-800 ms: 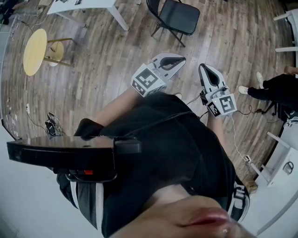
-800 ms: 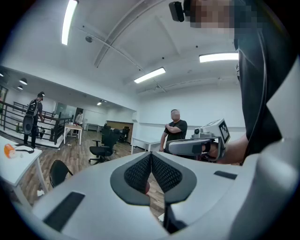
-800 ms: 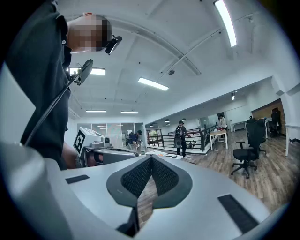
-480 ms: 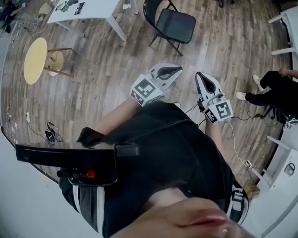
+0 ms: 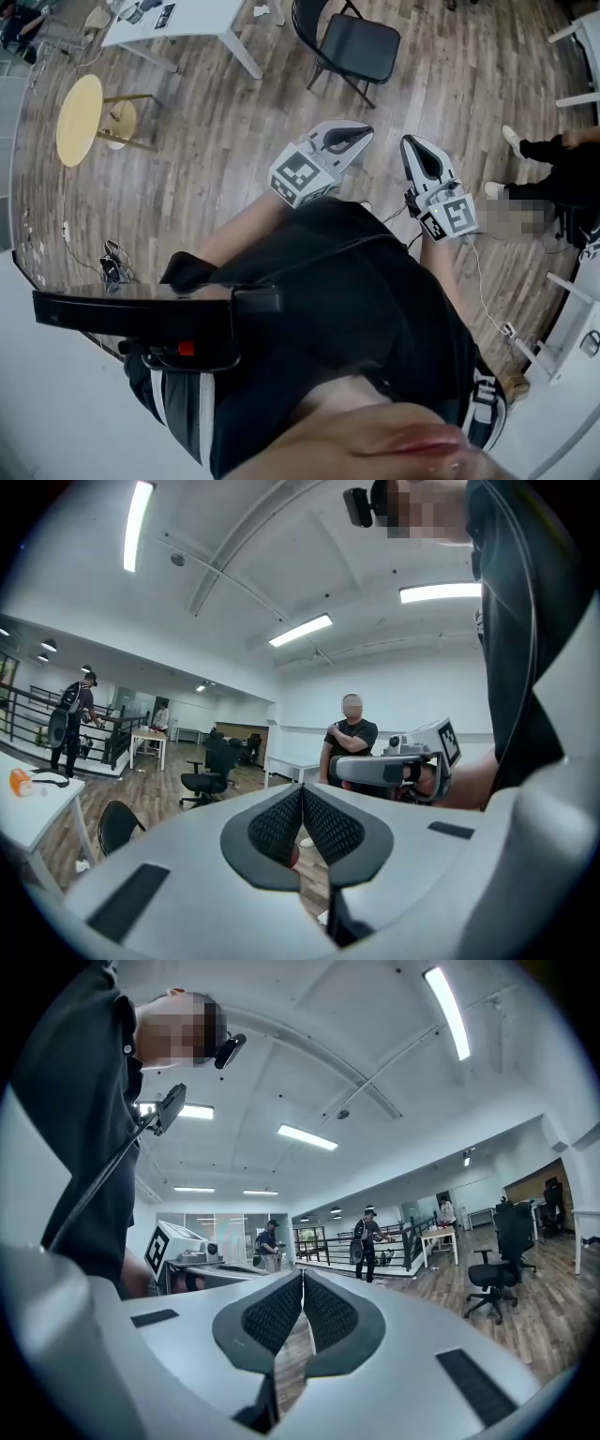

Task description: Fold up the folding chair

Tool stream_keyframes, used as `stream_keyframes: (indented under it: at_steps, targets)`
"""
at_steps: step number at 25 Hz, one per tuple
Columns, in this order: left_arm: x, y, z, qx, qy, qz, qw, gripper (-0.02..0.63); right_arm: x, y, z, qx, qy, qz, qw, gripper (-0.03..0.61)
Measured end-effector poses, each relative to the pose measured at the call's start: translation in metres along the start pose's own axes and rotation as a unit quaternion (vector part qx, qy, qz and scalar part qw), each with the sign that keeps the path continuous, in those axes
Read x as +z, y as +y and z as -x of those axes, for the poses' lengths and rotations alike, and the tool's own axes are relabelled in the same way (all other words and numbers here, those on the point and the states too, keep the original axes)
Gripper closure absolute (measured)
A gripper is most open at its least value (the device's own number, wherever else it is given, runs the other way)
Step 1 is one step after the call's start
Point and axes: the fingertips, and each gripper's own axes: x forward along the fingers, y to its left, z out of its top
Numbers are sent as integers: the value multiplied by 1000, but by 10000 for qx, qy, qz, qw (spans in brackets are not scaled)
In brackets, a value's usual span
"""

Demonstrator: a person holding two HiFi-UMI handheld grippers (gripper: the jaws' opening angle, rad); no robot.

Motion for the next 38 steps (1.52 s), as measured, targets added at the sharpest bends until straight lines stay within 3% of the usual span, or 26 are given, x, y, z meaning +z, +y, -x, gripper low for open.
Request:
stream_keyframes:
  at_steps: [12,18,24,31,38]
  targets:
    - [6,7,-6,315,-22,-61,9995,607,2,-14,-12,169,-75,20,9998,566]
    - [5,-26,-29,606,25,-102,9981,607,1,-29,22,373,-89,92,9992,566]
    - [9,-27,-37,795,33,-107,9968,607,0,-39,26,548,-21,128,9984,566]
    - [8,-6,-44,731,55,-132,9972,607,-2,-52,12,482,-53,-8,9988,566]
    - [11,55,-45,564,-104,-115,9983,607,-3,-66,-45,299,84,62,9995,566]
